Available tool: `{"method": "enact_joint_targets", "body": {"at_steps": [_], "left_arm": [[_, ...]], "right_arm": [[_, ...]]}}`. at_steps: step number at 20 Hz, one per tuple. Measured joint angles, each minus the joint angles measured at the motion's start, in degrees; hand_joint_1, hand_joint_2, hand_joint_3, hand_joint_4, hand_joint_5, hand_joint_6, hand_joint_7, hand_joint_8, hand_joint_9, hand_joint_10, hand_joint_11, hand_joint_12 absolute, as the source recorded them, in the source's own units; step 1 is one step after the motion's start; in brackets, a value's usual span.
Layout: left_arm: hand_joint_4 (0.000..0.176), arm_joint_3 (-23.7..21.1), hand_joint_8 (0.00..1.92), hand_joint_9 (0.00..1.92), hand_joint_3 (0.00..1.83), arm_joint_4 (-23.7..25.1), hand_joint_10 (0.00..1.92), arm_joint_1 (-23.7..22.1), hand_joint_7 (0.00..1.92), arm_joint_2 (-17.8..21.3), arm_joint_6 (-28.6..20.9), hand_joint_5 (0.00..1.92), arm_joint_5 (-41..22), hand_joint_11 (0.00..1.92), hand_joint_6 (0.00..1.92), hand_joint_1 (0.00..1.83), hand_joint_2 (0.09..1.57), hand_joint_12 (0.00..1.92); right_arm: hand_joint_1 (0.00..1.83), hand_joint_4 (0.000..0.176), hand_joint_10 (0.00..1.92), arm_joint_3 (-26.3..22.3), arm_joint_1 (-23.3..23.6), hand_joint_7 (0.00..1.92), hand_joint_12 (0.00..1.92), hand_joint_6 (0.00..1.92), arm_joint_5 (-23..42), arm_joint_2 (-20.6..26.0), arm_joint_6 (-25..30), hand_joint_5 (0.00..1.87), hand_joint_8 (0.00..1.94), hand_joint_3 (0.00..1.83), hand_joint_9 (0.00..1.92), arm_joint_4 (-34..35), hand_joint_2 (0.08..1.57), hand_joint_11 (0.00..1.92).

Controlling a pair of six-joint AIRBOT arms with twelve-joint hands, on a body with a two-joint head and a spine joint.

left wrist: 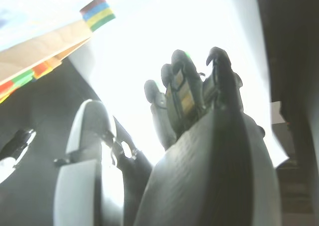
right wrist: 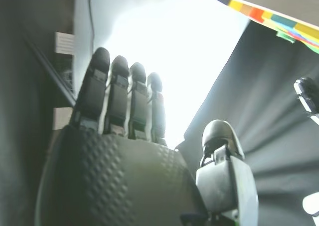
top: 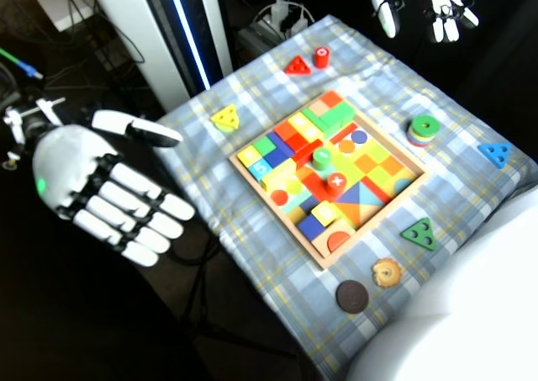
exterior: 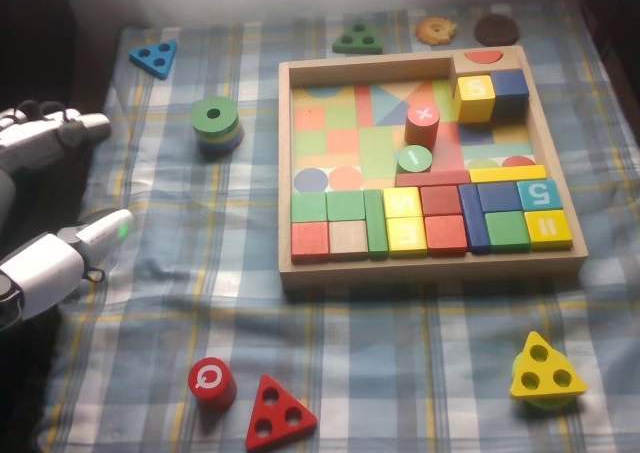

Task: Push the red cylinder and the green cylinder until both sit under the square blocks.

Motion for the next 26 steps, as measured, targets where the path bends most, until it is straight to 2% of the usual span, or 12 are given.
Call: {"method": "enact_joint_targets", "body": {"at_steps": [3, 5, 7, 9, 13, 14, 15, 17, 22, 23, 24, 26], "left_arm": [[0.0, 0.02, 0.0, 0.42, 0.01, -2.14, 0.01, 0.07, 0.46, -0.02, 0.7, 0.59, 1.05, 0.0, 0.0, 0.77, 1.24, 0.37], [0.016, 0.02, 0.0, 0.42, 0.0, -2.34, 0.0, 0.07, 0.46, -0.28, 0.68, 0.61, 1.03, 0.0, 0.0, 0.8, 1.21, 0.6], [0.019, 0.0, 0.0, 0.45, 0.0, -1.53, 0.0, 0.07, 0.48, -0.72, 0.68, 0.62, 1.6, 0.0, 0.0, 0.81, 1.21, 0.93], [0.0, 0.0, 0.0, 0.42, 0.0, -1.73, 0.01, 0.07, 0.46, -0.72, 0.68, 0.64, 1.81, 0.0, 0.0, 0.84, 1.21, 0.78], [0.023, 0.02, 0.0, 0.42, 0.0, -2.03, 0.0, 0.13, 0.45, -0.79, 0.7, 0.63, 1.86, 0.0, 0.0, 0.82, 1.21, 0.58], [0.011, 0.02, 0.0, 0.41, 0.0, -2.19, 0.0, 0.13, 0.45, -0.96, 0.7, 0.63, 1.79, 0.0, 0.0, 0.82, 1.22, 0.47], [0.005, 0.02, 0.0, 0.43, 0.0, -2.1, 0.01, 0.13, 0.46, -1.09, 0.7, 0.63, 1.9, 0.0, 0.0, 0.83, 1.21, 0.45], [0.0, 0.02, 0.01, 0.44, 0.0, -1.66, 0.01, 0.13, 0.47, -1.36, 0.7, 0.63, 2.14, 0.0, 0.0, 0.83, 1.21, 0.44], [0.006, 0.61, 0.0, 0.43, 0.0, -2.16, 0.01, 0.13, 0.47, -1.38, 0.7, 0.64, 2.29, 0.0, 0.0, 0.85, 1.21, 0.01], [0.006, 0.61, 0.0, 0.43, 0.0, -1.88, 0.01, 0.13, 0.48, -1.55, 0.7, 0.64, 2.23, 0.0, 0.0, 0.86, 1.21, 0.0], [0.014, 0.61, 0.0, 0.42, 0.0, -1.88, 0.01, 0.13, 0.47, -1.7, 0.7, 0.64, 2.27, 0.0, 0.0, 0.85, 1.21, 0.0], [0.008, 0.61, 0.0, 0.42, 0.0, -1.84, 0.01, 0.13, 0.49, -1.7, 0.7, 0.64, 2.64, 0.0, 0.0, 0.87, 1.21, 0.0]], "right_arm": [[0.0, 0.0, 0.0, 1.57, 3.13, 0.3, 0.28, 0.0, -4.5, 0.0, 0.13, 0.32, 0.0, 0.01, 0.2, -3.67, 1.38, 0.03], [0.02, 0.005, 0.0, 2.29, 4.98, 0.3, 0.27, 0.0, -6.47, -0.02, 0.15, 0.32, 0.0, 0.0, 0.18, -5.49, 1.31, 0.01], [0.0, 0.017, 0.0, 3.61, 8.57, 0.23, 0.07, 0.0, -8.98, 0.0, 0.22, 0.28, 0.0, 0.0, 0.1, -8.48, 1.29, 0.0], [0.0, 0.0, 0.0, 5.79, 13.16, 0.13, 0.0, 0.0, -12.94, -0.28, 1.01, 0.24, 0.0, 0.0, 0.01, -13.73, 1.27, 0.0], [0.0, 0.015, 0.0, 12.87, 22.08, 0.08, 0.0, 0.01, -23.32, -4.09, 10.82, 0.3, 0.01, 0.0, 0.0, -26.51, 1.13, 0.0], [0.0, 0.001, 0.0, 14.4, 24.22, 0.13, 0.0, 0.01, -26.01, -4.92, 12.07, 0.33, 0.01, 0.0, 0.0, -29.73, 1.12, 0.0], [0.0, 0.023, 0.0, 15.82, 26.45, 0.16, 0.0, 0.01, -28.5, -5.68, 12.79, 0.37, 0.0, 0.0, 0.0, -32.33, 1.1, 0.0], [0.0, 0.0, 0.0, 19.37, 31.21, 0.09, 0.0, 0.01, -33.57, -7.85, 14.86, 0.45, 0.0, 0.0, 0.0, -37.42, 1.11, 0.0], [0.0, 0.0, 0.0, 26.32, 37.0, 0.0, 0.0, 0.0, -43.06, -13.33, 21.53, 0.62, 0.0, 0.0, 0.0, -49.59, 0.87, 0.0], [0.0, 0.015, 0.0, 26.69, 37.81, 0.0, 0.0, 0.0, -44.3, -13.75, 21.59, 0.55, 0.0, 0.0, 0.0, -50.51, 0.83, 0.0], [0.0, 0.054, 0.0, 27.12, 38.71, 0.0, 0.0, 0.0, -44.92, -14.03, 21.66, 0.37, 0.0, 0.0, 0.0, -51.78, 0.86, 0.0], [0.0, 0.056, 0.0, 28.35, 40.26, 0.0, 0.0, 0.01, -45.81, -15.15, 21.73, 0.48, 0.0, 0.0, 0.0, -53.42, 0.76, 0.0]]}}
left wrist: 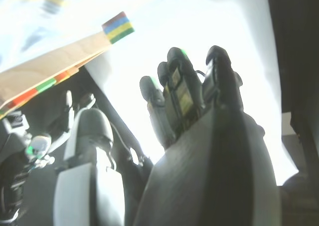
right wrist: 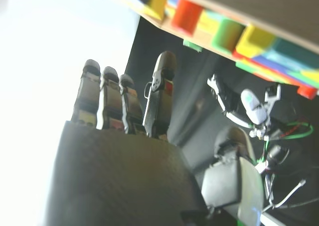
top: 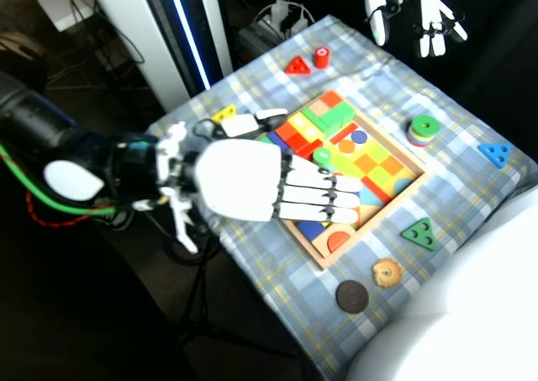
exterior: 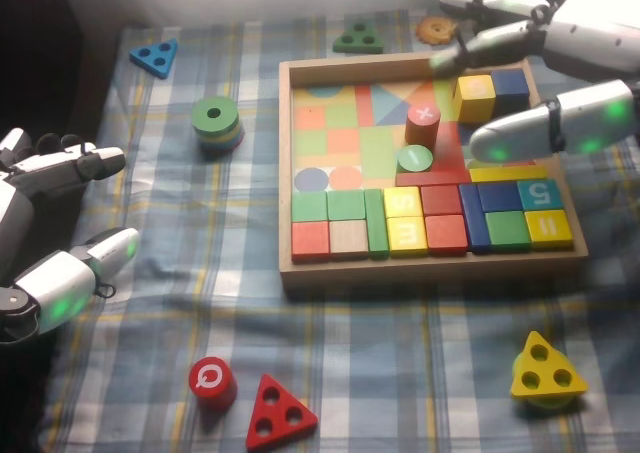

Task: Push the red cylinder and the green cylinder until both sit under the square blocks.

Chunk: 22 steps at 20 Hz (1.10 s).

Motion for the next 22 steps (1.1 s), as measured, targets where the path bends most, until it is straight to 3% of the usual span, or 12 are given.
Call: {"method": "enact_joint_targets", "body": {"at_steps": [2, 4, 5, 6, 7, 8, 9, 10, 12, 17, 20, 22], "left_arm": [[0.01, 0.07, 0.01, 0.43, 0.0, 0.09, 0.01, 0.0, 0.5, -0.02, -0.02, 0.65, -0.02, 0.0, 0.0, 0.87, 1.21, 0.0], [0.009, 0.13, 0.0, 0.4, 0.01, 0.15, 0.0, 0.0, 0.47, 0.0, 0.0, 0.62, 0.04, 0.0, 0.0, 0.84, 1.23, 0.0], [0.004, 0.13, 0.0, 0.4, 0.01, 0.37, 0.0, 0.0, 0.47, -0.02, 0.0, 0.63, 0.11, 0.0, 0.0, 0.84, 1.23, 0.0], [0.01, 0.11, 0.0, 0.4, 0.01, 0.44, 0.0, 0.0, 0.46, -0.02, 0.0, 0.62, 0.13, 0.0, 0.0, 0.84, 1.23, 0.0], [0.015, 0.13, 0.0, 0.4, 0.0, 0.31, 0.0, 0.0, 0.45, -0.02, 0.0, 0.62, 0.11, 0.0, 0.0, 0.85, 1.23, 0.0], [0.022, 0.13, 0.0, 0.4, 0.01, 0.2, 0.0, 0.0, 0.44, -0.02, 0.0, 0.61, 0.2, 0.0, 0.0, 0.83, 1.24, 0.0], [0.023, 0.13, 0.01, 0.41, 0.0, 0.26, 0.01, 0.0, 0.46, -0.09, 0.0, 0.63, 0.37, 0.0, 0.0, 0.84, 1.23, 0.0], [0.023, 0.13, 0.01, 0.41, 0.0, 0.31, 0.01, 0.0, 0.46, -0.22, 0.0, 0.63, 0.35, 0.0, 0.0, 0.84, 1.23, 0.0], [0.021, 0.11, 0.0, 0.42, 0.01, 0.39, 0.01, 0.0, 0.46, -0.37, 0.0, 0.63, 0.9, 0.0, 0.0, 0.79, 1.24, 0.0], [0.043, 0.11, 0.0, 0.39, 0.01, 0.24, 0.0, 0.0, 0.43, -0.37, 0.0, 0.58, 0.83, 0.0, 0.0, 0.77, 1.26, 0.0], [0.037, 0.11, 0.0, 0.4, 0.01, 0.37, 0.01, 0.0, 0.43, -0.37, 0.0, 0.58, 0.85, 0.0, 0.0, 0.76, 1.27, 0.0], [0.041, 0.11, 0.0, 0.4, 0.01, 0.31, 0.01, 0.0, 0.42, -0.37, 0.0, 0.57, 0.85, 0.0, 0.0, 0.76, 1.26, 0.0]], "right_arm": [[0.0, 0.063, 0.0, 0.59, 0.07, 0.0, 0.0, 0.01, -0.96, -1.07, 0.04, 0.58, 0.0, 0.0, 0.0, -1.01, 0.77, 0.0], [0.0, 0.092, 0.0, 0.94, 0.07, 0.0, 0.0, 0.0, -2.16, -2.19, 0.04, 0.46, 0.0, 0.01, 0.0, -2.91, 0.82, 0.0], [0.0, 0.095, 0.0, 1.36, 0.37, 0.0, 0.0, 0.0, -2.69, -2.89, 0.07, 0.42, 0.0, 0.02, 0.0, -3.19, 0.84, 0.0], [0.0, 0.092, 0.0, 1.66, 0.61, 0.0, 0.0, 0.0, -2.73, -3.21, 0.07, 0.42, 0.0, 0.02, 0.0, -3.06, 0.85, 0.0], [0.0, 0.071, 0.0, 1.97, 0.87, 0.0, 0.0, 0.01, -2.73, -3.37, 0.11, 0.44, 0.0, 0.03, 0.0, -3.04, 0.87, 0.0], [0.0, 0.07, 0.0, 2.25, 1.27, 0.0, 0.0, 0.01, -2.8, -3.56, 0.11, 0.44, 0.0, 0.03, 0.0, -3.32, 0.88, 0.0], [0.0, 0.141, 0.0, 2.93, 1.49, 0.0, 0.0, 0.0, -3.23, -4.2, 0.15, 0.47, 0.0, 0.01, 0.0, -3.65, 0.87, 0.0], [0.0, 0.141, 0.0, 2.99, 1.49, 0.0, 0.0, 0.0, -3.58, -4.42, 0.13, 0.47, 0.0, 0.01, 0.0, -3.72, 0.87, 0.0], [0.0, 0.11, 0.0, 3.08, 1.49, 0.0, 0.0, 0.01, -4.22, -5.14, 0.15, 0.5, 0.0, 0.01, 0.0, -4.68, 0.88, 0.0], [0.0, 0.125, 0.0, 3.56, 1.49, 0.0, 0.0, 0.02, -4.79, -5.68, 0.33, 0.54, 0.0, 0.01, 0.0, -5.22, 0.89, 0.0], [0.0, 0.12, 0.0, 3.63, 1.49, 0.0, 0.0, 0.0, -5.09, -5.7, 0.68, 0.51, 0.0, 0.01, 0.0, -5.86, 0.89, 0.0], [0.0, 0.053, 0.0, 3.63, 1.49, 0.0, 0.0, 0.0, -5.35, -5.7, 0.72, 0.47, 0.0, 0.01, 0.0, -6.1, 0.89, 0.0]]}}
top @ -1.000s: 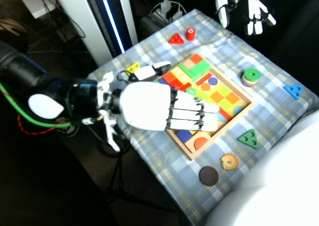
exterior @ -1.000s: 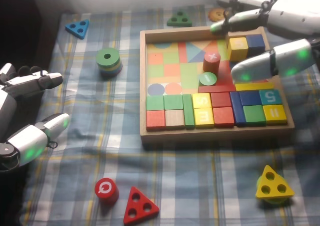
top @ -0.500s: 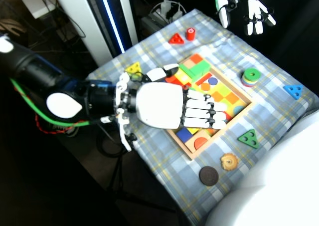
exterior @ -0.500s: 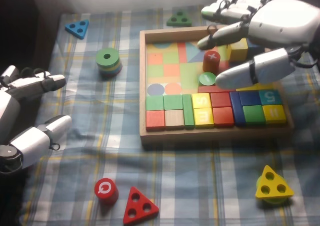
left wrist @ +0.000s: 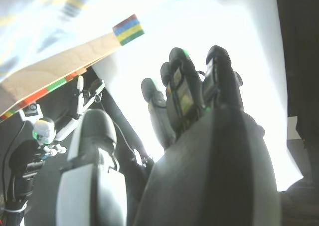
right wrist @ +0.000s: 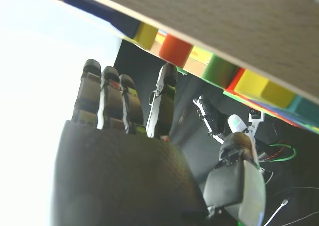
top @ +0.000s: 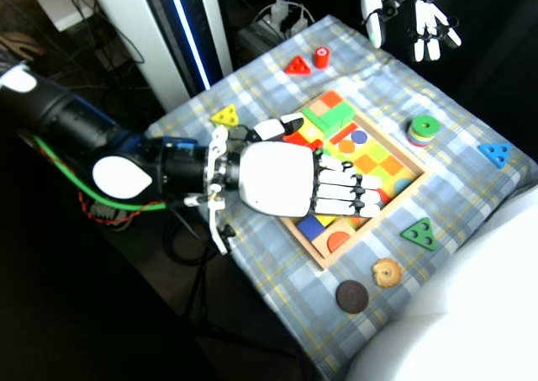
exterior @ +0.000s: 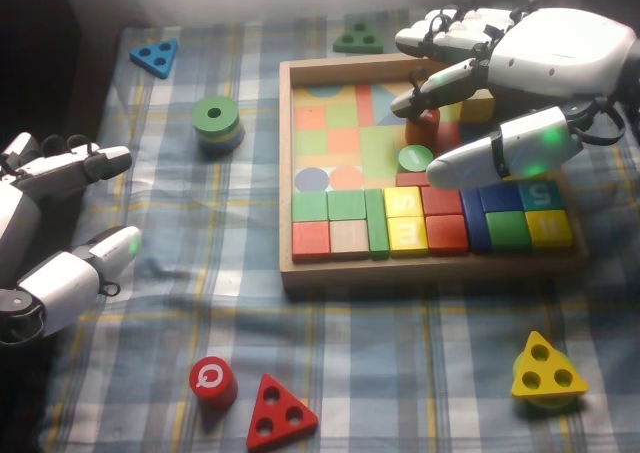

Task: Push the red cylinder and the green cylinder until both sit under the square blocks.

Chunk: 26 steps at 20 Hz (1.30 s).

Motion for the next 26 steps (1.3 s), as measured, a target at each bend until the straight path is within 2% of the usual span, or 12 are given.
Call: {"method": "enact_joint_targets", "body": {"at_steps": [3, 4, 5, 6, 8, 9, 12, 13, 17, 20, 23, 26], "left_arm": [[0.038, 0.0, 0.0, 0.4, 0.0, 0.02, 0.0, 0.0, 0.42, 0.0, 0.0, 0.58, 0.02, 0.0, 0.0, 0.79, 1.26, 0.0], [0.032, 0.0, 0.0, 0.41, 0.0, 0.02, 0.0, 0.0, 0.43, 0.0, 0.0, 0.58, 0.02, 0.0, 0.0, 0.79, 1.26, 0.0], [0.022, 0.0, 0.0, 0.41, 0.0, 0.02, 0.0, 0.0, 0.43, 0.0, 0.0, 0.58, 0.02, 0.0, 0.01, 0.79, 1.26, 0.0], [0.02, 0.0, 0.01, 0.41, 0.0, 0.04, 0.01, 0.0, 0.45, 0.0, 0.0, 0.59, 0.02, 0.0, 0.01, 0.76, 1.26, 0.0], [0.027, 0.0, 0.0, 0.41, 0.0, 0.0, 0.0, 0.0, 0.44, 0.02, 0.0, 0.59, 0.02, 0.0, 0.0, 0.77, 1.26, 0.0], [0.027, 0.0, 0.0, 0.4, 0.0, 0.0, 0.0, 0.0, 0.43, 0.0, 0.0, 0.58, 0.04, 0.0, 0.0, 0.78, 1.26, 0.0], [0.041, 0.0, 0.0, 0.39, 0.01, -0.02, 0.0, 0.0, 0.42, 0.0, 0.0, 0.56, 0.04, 0.0, 0.0, 0.72, 1.28, 0.0], [0.052, 0.0, 0.01, 0.4, 0.0, -0.02, 0.01, 0.0, 0.43, 0.0, 0.0, 0.56, 0.07, 0.0, 0.0, 0.71, 1.27, 0.0], [0.04, 0.0, 0.01, 0.41, 0.0, -0.07, 0.01, 0.0, 0.44, 0.0, 0.0, 0.58, 0.09, 0.0, 0.01, 0.76, 1.26, 0.0], [0.021, 0.0, 0.0, 0.41, 0.0, -0.07, 0.01, 0.0, 0.44, 0.02, -0.02, 0.59, 0.15, 0.0, 0.01, 0.75, 1.27, 0.0], [0.029, 0.0, 0.0, 0.41, 0.0, -0.04, 0.01, 0.0, 0.44, 0.02, 0.0, 0.58, 0.17, 0.0, 0.0, 0.75, 1.27, 0.0], [0.029, 0.0, 0.0, 0.4, 0.01, -0.13, 0.0, 0.0, 0.44, 0.02, 0.0, 0.58, 0.26, 0.0, 0.0, 0.72, 1.28, 0.0]], "right_arm": [[0.0, 0.033, 0.0, 0.0, 0.0, 0.0, 0.0, 0.0, -0.39, 0.02, 0.0, 0.4, 0.0, 0.01, 0.0, -0.15, 0.9, 0.0], [0.0, 0.063, 0.0, 0.0, 0.0, 0.0, 0.0, 0.0, -0.48, 0.02, 0.0, 0.38, 0.0, 0.0, 0.0, -0.13, 0.89, 0.0], [0.0, 0.076, 0.0, -0.02, 0.0, 0.0, 0.0, 0.0, -0.57, 0.02, 0.0, 0.38, 0.0, 0.0, 0.0, -0.13, 0.88, 0.0], [0.0, 0.076, 0.0, -0.24, 0.0, 0.0, 0.0, 0.0, -0.63, 0.11, 0.02, 0.38, 0.0, 0.01, 0.0, -0.09, 0.91, 0.0], [0.0, 0.048, 0.0, -0.72, 0.0, 0.0, 0.0, 0.01, -0.79, 0.33, 0.07, 0.41, 0.0, 0.02, 0.0, 0.31, 0.92, 0.0], [0.0, 0.075, 0.0, -0.74, 0.0, 0.0, 0.0, 0.01, -0.74, 0.37, 0.09, 0.41, 0.0, 0.01, 0.0, 0.26, 0.91, 0.0], [0.0, 0.098, 0.0, -1.46, -0.04, 0.0, 0.0, 0.01, -0.81, 1.16, 0.13, 0.41, 0.0, 0.01, 0.0, 0.35, 0.91, 0.0], [0.0, 0.062, 0.0, -1.57, -0.04, 0.0, 0.0, 0.0, -0.94, 1.49, 0.15, 0.4, 0.0, 0.0, 0.0, 0.28, 0.9, 0.0], [0.0, 0.032, 0.0, -2.91, -0.48, 0.0, 0.0, 0.0, -1.86, 3.02, 0.17, 0.39, 0.0, 0.0, 0.0, -0.15, 0.9, 0.0], [0.0, 0.065, 0.0, -3.58, -0.9, 0.0, 0.0, 0.01, -2.67, 4.2, 0.17, 0.43, 0.0, 0.0, 0.0, -0.35, 0.85, 0.0], [0.0, 0.065, 0.0, -3.69, -1.57, 0.0, 0.0, 0.01, -2.38, 4.7, 0.2, 0.43, 0.0, 0.0, 0.0, 0.55, 0.8, 0.0], [0.0, 0.098, 0.0, -3.69, -2.25, 0.0, 0.0, 0.0, -1.95, 4.72, 0.35, 0.43, 0.0, 0.0, 0.0, 0.94, 0.8, 0.0]]}}
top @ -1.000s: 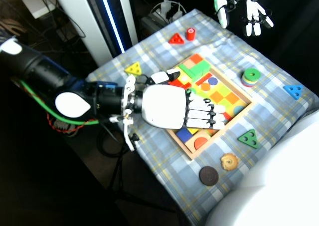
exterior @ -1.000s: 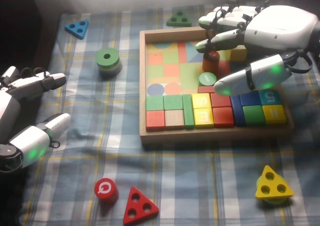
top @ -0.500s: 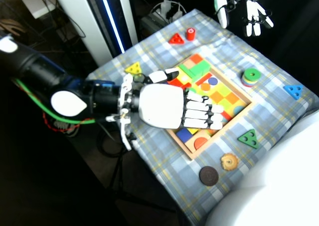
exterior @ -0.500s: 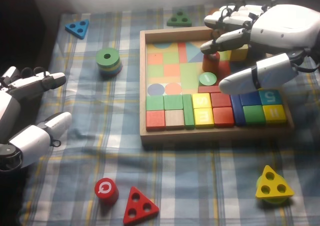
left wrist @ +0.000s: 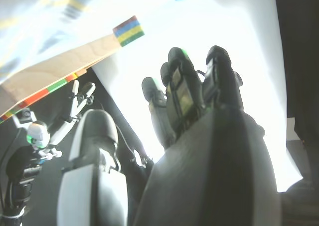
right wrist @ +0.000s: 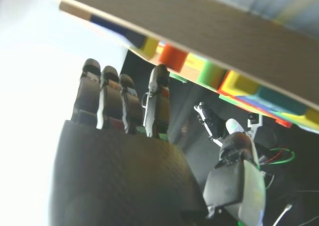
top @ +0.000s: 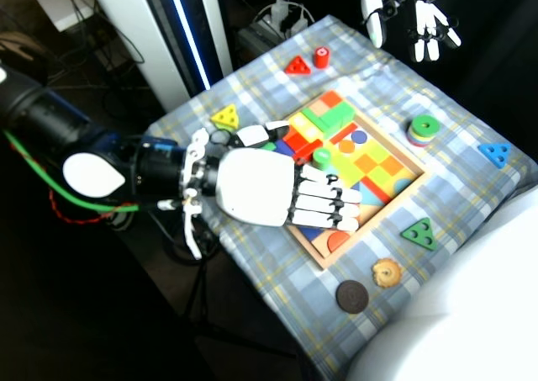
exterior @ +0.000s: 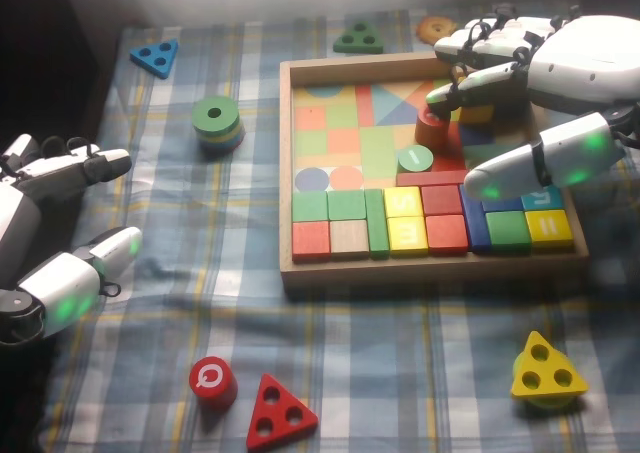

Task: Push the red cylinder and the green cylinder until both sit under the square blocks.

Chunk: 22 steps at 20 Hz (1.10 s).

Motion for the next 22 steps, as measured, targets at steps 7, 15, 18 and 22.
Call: {"method": "enact_joint_targets", "body": {"at_steps": [7, 15, 18, 22], "left_arm": [[0.0, 0.0, 0.0, 0.42, 0.0, -0.07, 0.01, 0.0, 0.46, 0.0, 0.0, 0.62, 0.22, 0.0, 0.01, 0.84, 1.24, 0.0], [0.0, 0.0, 0.0, 0.42, 0.0, -0.02, 0.0, 0.0, 0.48, 0.0, 0.0, 0.64, 0.7, 0.0, 0.01, 0.82, 1.25, 0.0], [0.0, 0.0, 0.0, 0.41, 0.0, -0.09, 0.0, 0.0, 0.46, 0.07, 0.0, 0.63, 0.85, 0.0, 0.0, 0.84, 1.25, 0.0], [0.0, -0.07, 0.01, 0.42, 0.0, -0.22, 0.01, 0.0, 0.49, 0.11, 0.0, 0.64, 1.09, 0.0, 0.0, 0.81, 1.25, 0.0]], "right_arm": [[0.0, 0.081, 0.0, -2.99, -0.66, 0.0, 0.0, 0.0, -0.15, 2.32, 0.07, 0.42, 0.0, 0.0, 0.0, -1.09, 0.78, 0.0], [0.0, 0.141, 0.0, -8.83, -3.58, 0.0, 0.0, 0.0, -0.46, 8.55, 0.22, 0.39, 0.0, 0.0, 0.0, -1.07, 0.73, 0.0], [0.0, 0.157, 0.0, -10.75, -4.33, 0.0, 0.0, 0.0, -1.09, 10.88, 0.26, 0.38, 0.0, 0.0, 0.0, -1.09, 0.73, 0.0], [0.0, 0.156, 0.0, -12.04, -6.8, 0.0, 0.0, 0.0, -0.98, 13.46, 0.02, 0.38, 0.0, 0.0, 0.0, 1.68, 0.76, 0.0]]}}
